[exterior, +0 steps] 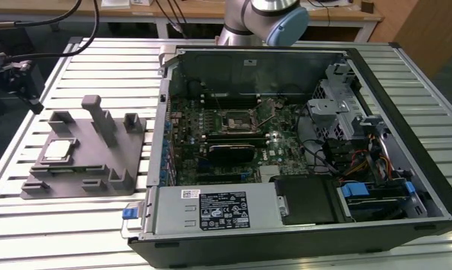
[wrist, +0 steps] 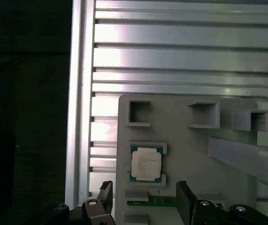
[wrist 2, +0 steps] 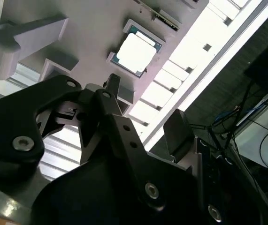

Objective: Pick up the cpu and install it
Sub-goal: 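Pick up the cpu and move it towards the insertion slot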

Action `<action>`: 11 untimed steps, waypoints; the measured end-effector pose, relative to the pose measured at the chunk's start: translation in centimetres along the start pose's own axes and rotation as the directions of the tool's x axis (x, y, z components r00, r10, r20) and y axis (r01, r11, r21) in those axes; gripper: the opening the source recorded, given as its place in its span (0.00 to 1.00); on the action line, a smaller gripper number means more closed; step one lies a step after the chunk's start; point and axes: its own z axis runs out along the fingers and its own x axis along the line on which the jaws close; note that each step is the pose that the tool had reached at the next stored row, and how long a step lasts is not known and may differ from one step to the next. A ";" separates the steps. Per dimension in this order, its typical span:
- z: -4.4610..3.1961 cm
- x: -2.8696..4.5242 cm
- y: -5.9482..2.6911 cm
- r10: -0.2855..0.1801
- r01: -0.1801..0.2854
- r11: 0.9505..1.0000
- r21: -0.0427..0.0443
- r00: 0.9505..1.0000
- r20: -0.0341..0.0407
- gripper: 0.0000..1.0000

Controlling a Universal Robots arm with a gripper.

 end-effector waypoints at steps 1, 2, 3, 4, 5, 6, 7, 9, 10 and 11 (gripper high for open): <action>0.19 0.00 -0.01 -0.005 0.005 1.000 0.000 1.000 0.000 0.65; 0.36 0.00 -0.01 -0.005 0.005 1.000 0.000 1.000 0.000 0.65; 0.55 0.00 -0.02 -0.005 0.005 1.000 0.000 1.000 0.000 0.65; 0.73 0.00 -0.03 -0.005 0.005 1.000 0.000 1.000 0.000 0.65; 0.91 0.00 -0.04 -0.005 0.005 1.000 0.000 1.000 0.000 0.65; 1.09 0.00 -0.05 -0.005 0.005 1.000 0.000 1.000 0.000 0.65; 1.27 0.00 -0.05 -0.005 0.005 1.000 0.000 1.000 0.000 0.65; 1.63 0.00 -0.07 -0.005 0.005 1.000 0.000 1.000 0.000 0.65; 1.82 -0.01 -0.08 -0.005 0.005 1.000 0.000 1.000 0.000 0.65; 1.99 -0.01 -0.11 -0.005 0.005 1.000 -0.001 1.000 0.000 0.65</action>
